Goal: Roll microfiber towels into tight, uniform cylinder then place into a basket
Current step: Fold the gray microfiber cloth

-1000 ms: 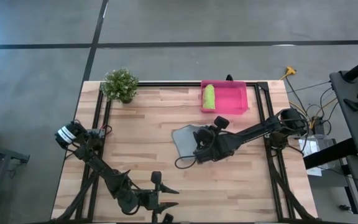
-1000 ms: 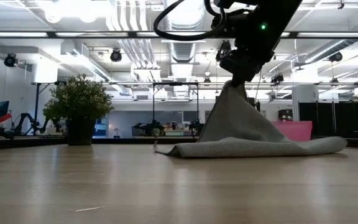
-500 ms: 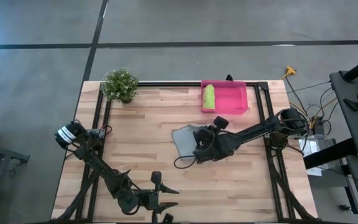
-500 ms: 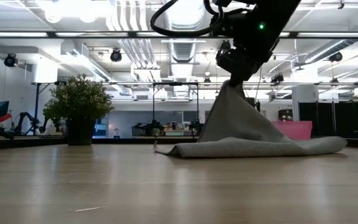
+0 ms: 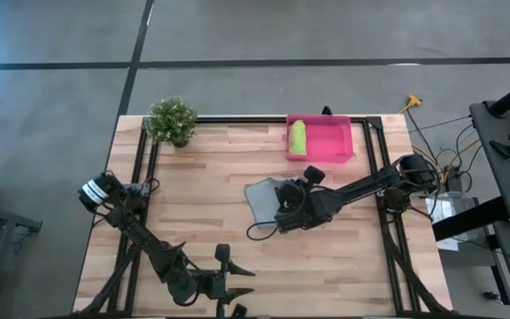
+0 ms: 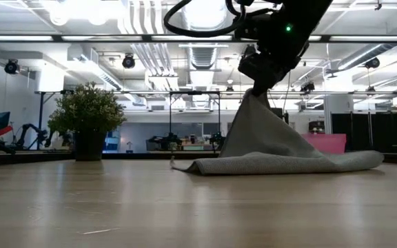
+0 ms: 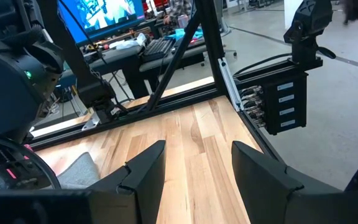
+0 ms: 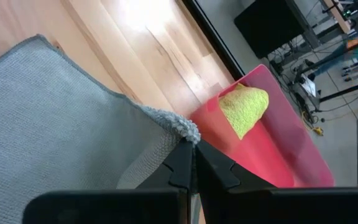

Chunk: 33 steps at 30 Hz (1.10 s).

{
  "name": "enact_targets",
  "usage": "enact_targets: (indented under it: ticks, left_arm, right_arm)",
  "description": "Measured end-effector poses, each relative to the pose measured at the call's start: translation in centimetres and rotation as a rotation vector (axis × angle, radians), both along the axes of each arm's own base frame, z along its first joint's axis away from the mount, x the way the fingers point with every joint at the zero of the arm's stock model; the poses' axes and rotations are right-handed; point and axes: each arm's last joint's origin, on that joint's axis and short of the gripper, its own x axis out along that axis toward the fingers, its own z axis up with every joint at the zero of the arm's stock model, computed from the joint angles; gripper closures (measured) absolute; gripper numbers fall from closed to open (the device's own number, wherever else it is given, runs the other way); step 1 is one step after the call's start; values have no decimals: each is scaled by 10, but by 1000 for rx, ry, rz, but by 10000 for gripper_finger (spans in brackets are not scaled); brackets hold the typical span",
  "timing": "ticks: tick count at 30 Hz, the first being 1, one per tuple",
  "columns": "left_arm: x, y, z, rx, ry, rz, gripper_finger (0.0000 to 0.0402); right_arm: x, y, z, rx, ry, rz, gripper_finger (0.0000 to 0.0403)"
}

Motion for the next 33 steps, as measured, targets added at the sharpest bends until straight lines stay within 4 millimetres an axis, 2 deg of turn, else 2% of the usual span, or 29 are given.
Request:
enact_targets:
  ticks: [33]
  left_arm:
    - [0, 0, 0, 0, 0, 0, 233]
  right_arm:
    - [4, 1, 1, 15, -50, 0, 394]
